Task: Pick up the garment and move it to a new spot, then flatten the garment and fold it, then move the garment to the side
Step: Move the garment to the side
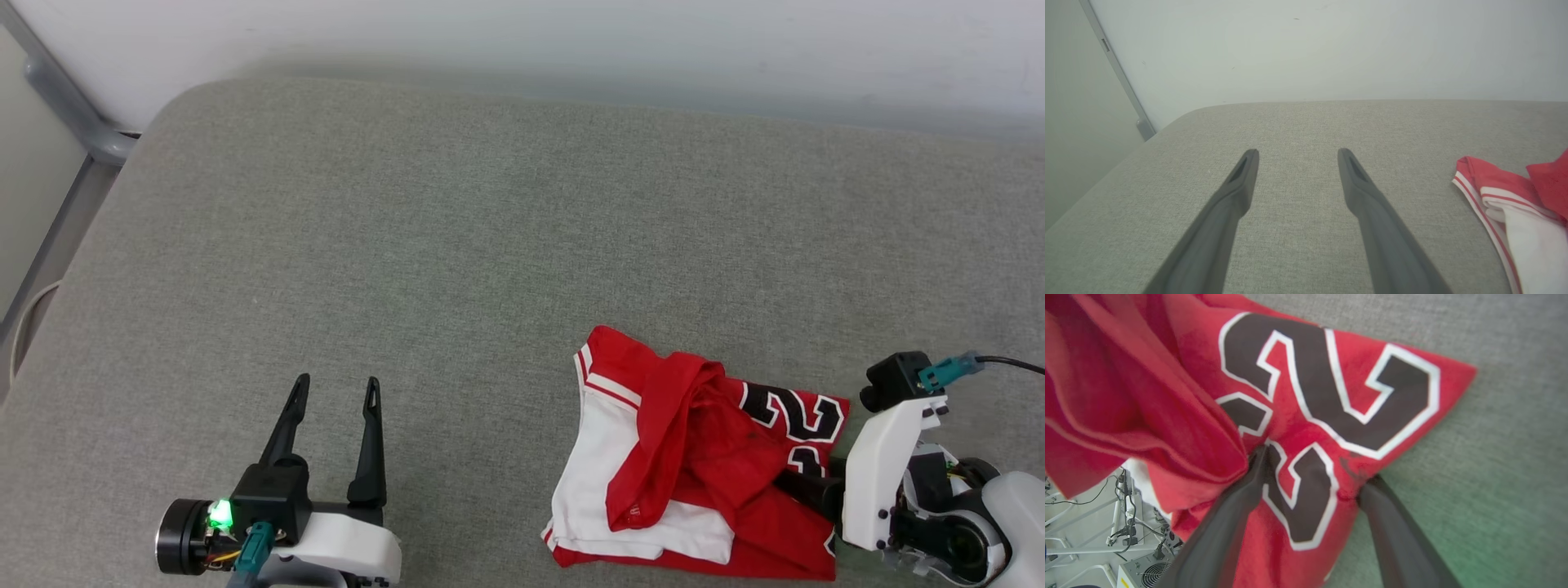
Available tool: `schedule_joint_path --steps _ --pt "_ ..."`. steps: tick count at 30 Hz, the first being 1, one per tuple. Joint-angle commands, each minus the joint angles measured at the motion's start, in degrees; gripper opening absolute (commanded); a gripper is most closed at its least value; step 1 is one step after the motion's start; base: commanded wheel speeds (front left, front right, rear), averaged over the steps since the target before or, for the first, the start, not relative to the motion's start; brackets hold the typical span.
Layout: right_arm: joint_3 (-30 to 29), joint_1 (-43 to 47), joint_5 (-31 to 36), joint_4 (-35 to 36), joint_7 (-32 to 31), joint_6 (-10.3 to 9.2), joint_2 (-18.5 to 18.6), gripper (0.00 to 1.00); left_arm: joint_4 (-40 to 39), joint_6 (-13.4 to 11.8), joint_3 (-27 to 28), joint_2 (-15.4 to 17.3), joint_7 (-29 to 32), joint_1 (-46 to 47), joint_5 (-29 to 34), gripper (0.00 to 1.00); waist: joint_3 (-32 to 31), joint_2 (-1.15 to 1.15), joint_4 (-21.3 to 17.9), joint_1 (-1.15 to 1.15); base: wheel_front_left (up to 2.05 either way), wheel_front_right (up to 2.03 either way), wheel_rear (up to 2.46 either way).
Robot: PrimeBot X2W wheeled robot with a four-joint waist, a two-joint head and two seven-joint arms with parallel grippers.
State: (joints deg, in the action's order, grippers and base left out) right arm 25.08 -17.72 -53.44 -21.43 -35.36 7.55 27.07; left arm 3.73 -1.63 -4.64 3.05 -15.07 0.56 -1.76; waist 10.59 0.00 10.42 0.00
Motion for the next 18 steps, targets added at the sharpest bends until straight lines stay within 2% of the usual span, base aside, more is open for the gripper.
schedule_joint_path --steps 1,2,3,4,11,18 --pt "2.42 1.05 -0.16 -1.67 -0.17 -0.12 -1.17 1.0 0.14 -0.04 -0.01 -0.04 -0.12 0.89 -0.09 1.0 0.1 0.0 0.24 0.0 0.0 0.0 0.0" --pt "2.91 0.95 -0.31 -1.78 0.56 -0.12 -1.02 0.88 0.22 -0.1 0.03 -0.05 -0.12 0.97 -0.15 1.0 0.1 0.0 0.3 0.0 0.0 0.0 0.0" --pt "3.29 0.78 -0.64 -1.83 1.31 -0.12 -0.9 0.31 0.28 -0.15 0.06 -0.06 -0.12 0.98 -0.22 1.0 0.07 0.0 0.31 0.0 0.0 0.0 0.0" --pt "3.79 0.53 -0.75 -1.6 2.26 -0.12 -0.72 0.0 0.34 -0.21 0.12 -0.07 -0.12 0.9 -0.28 1.0 -0.01 0.0 0.3 0.0 0.0 0.0 0.0" --pt "6.52 -2.74 0.35 1.48 10.02 -0.13 3.28 0.0 0.86 -0.42 0.66 -0.1 -0.12 -0.45 -0.48 1.0 -1.7 0.0 -0.94 0.0 0.0 0.0 0.0" --pt "10.98 -6.43 4.51 6.71 15.44 -0.1 8.54 0.0 0.3 -0.53 1.47 -0.13 -0.12 -1.84 -0.45 1.0 -3.57 0.0 -5.28 0.0 0.0 0.0 0.0"
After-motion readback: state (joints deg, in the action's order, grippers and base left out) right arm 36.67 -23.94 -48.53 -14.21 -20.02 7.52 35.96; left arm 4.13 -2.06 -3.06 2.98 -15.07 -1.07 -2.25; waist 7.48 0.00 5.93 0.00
